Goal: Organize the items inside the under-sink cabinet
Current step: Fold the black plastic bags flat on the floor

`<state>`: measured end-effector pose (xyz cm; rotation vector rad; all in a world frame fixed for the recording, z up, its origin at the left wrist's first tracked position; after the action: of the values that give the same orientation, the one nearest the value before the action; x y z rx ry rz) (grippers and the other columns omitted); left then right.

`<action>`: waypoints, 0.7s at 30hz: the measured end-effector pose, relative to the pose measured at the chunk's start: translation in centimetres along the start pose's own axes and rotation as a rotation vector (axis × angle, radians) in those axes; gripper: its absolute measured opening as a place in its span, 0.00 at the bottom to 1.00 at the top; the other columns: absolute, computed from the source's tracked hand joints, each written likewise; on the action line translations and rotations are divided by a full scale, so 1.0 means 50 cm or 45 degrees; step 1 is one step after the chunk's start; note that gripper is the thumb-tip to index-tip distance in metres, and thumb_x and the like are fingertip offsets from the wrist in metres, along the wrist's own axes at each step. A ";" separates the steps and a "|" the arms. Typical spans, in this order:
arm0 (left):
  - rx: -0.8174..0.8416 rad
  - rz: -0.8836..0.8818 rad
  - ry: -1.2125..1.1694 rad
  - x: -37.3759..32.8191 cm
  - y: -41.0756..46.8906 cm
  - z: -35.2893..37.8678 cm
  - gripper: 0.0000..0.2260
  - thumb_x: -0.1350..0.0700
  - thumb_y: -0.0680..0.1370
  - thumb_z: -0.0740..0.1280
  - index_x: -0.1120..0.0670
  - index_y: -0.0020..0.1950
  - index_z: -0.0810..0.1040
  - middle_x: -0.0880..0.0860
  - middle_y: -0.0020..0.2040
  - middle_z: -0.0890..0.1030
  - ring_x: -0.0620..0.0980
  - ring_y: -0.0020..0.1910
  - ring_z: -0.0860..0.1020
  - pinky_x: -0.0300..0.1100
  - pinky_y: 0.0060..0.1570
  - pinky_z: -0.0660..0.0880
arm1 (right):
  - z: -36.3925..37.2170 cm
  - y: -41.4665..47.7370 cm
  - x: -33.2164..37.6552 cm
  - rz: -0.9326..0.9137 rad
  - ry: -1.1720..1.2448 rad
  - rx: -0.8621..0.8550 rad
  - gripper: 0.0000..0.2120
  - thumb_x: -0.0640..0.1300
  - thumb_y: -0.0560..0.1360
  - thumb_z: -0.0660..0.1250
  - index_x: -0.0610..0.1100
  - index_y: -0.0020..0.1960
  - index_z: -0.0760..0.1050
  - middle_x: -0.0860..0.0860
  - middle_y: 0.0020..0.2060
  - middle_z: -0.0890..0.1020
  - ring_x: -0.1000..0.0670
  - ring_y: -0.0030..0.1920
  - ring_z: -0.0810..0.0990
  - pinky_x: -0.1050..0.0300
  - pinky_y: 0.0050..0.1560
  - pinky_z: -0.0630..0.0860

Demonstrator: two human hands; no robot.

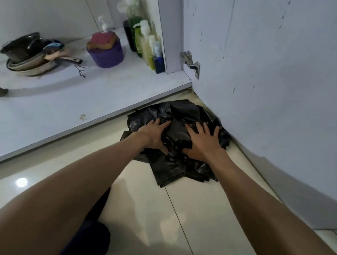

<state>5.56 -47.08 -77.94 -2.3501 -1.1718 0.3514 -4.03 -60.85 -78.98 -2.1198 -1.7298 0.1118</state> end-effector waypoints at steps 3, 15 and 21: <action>-0.297 0.018 0.136 -0.034 -0.046 -0.024 0.46 0.41 0.68 0.74 0.52 0.78 0.53 0.58 0.73 0.63 0.59 0.72 0.62 0.54 0.68 0.63 | -0.039 -0.036 0.021 -0.042 0.033 -0.242 0.40 0.56 0.72 0.71 0.47 0.75 0.56 0.40 0.72 0.62 0.38 0.74 0.58 0.31 0.72 0.51; -0.505 -0.089 -0.140 -0.031 -0.212 -0.110 0.11 0.50 0.73 0.68 0.51 0.53 0.81 0.53 0.53 0.81 0.57 0.53 0.79 0.49 0.50 0.77 | -0.147 -0.140 0.048 -0.003 0.101 -0.562 0.14 0.34 0.73 0.60 0.45 0.33 0.78 0.51 0.25 0.76 0.47 0.33 0.74 0.40 0.67 0.62; -0.262 -0.032 -0.051 -0.039 -0.227 -0.030 0.44 0.40 0.67 0.76 0.47 0.77 0.57 0.52 0.73 0.65 0.57 0.70 0.66 0.57 0.66 0.68 | -0.118 -0.181 0.070 -0.089 0.152 -0.310 0.07 0.43 0.76 0.67 0.50 0.49 0.83 0.49 0.44 0.85 0.44 0.50 0.81 0.44 0.62 0.69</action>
<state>-2.62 -43.26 -70.62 -2.5111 -1.3105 0.2817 -9.75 -57.64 -69.75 -2.1791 -1.8213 -0.2523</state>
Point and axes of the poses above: each hand's wrist, its own y-axis towards the middle knuckle, its own z-axis out of the palm, x = y × z, the point moved 6 cm from there along y, towards the middle knuckle
